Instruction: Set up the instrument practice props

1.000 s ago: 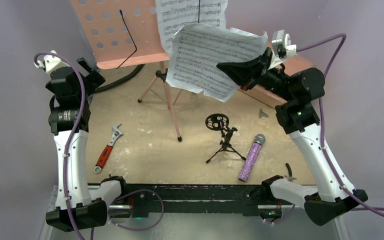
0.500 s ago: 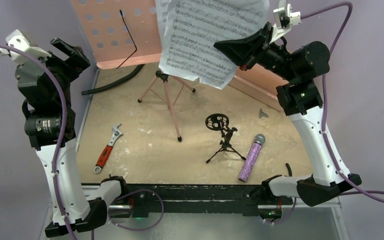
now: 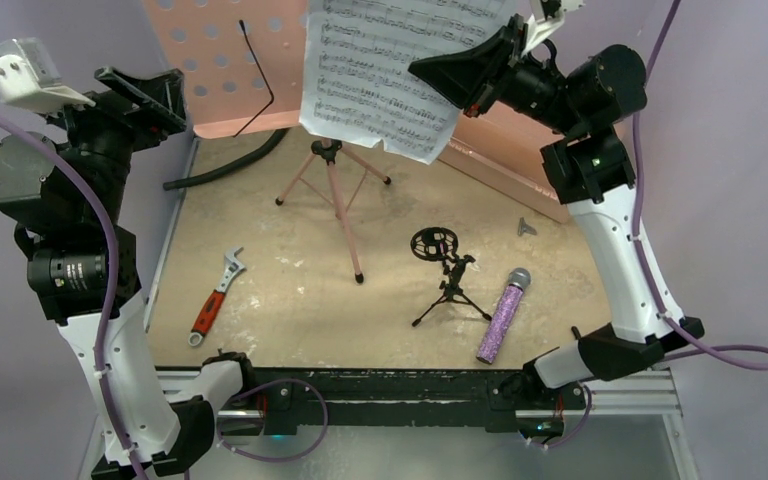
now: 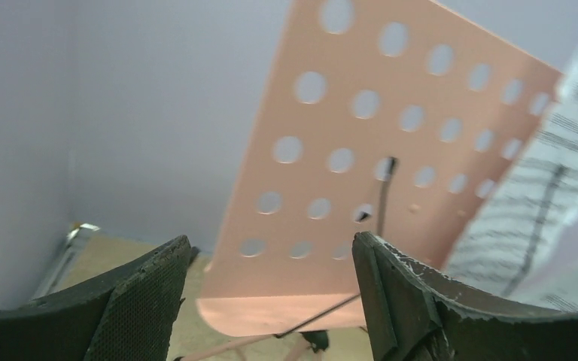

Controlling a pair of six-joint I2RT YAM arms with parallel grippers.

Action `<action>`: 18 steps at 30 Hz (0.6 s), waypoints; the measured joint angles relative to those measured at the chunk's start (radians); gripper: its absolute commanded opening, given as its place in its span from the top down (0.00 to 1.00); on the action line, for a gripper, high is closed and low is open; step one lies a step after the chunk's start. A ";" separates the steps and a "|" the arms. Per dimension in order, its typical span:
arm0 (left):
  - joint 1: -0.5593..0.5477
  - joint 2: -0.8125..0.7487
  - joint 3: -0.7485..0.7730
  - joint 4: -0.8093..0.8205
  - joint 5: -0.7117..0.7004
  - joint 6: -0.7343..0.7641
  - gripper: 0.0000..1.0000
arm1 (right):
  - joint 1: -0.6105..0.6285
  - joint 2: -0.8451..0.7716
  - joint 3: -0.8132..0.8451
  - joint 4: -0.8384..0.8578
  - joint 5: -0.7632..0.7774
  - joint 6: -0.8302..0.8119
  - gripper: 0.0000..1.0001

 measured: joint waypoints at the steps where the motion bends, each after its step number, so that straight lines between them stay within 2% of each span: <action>1: 0.000 0.001 0.002 0.012 0.050 0.000 0.25 | 0.005 0.011 0.015 -0.011 0.001 -0.001 1.00; 6: 0.000 0.020 0.002 0.064 0.294 -0.007 0.32 | 0.021 0.057 0.083 -0.072 0.008 -0.006 1.00; 11: 0.000 0.055 -0.026 0.115 0.480 -0.059 0.36 | 0.025 0.124 0.200 -0.156 0.032 -0.018 1.00; 18: 0.000 0.082 -0.127 0.175 0.573 -0.163 0.43 | 0.030 0.140 0.238 -0.255 0.096 -0.052 1.00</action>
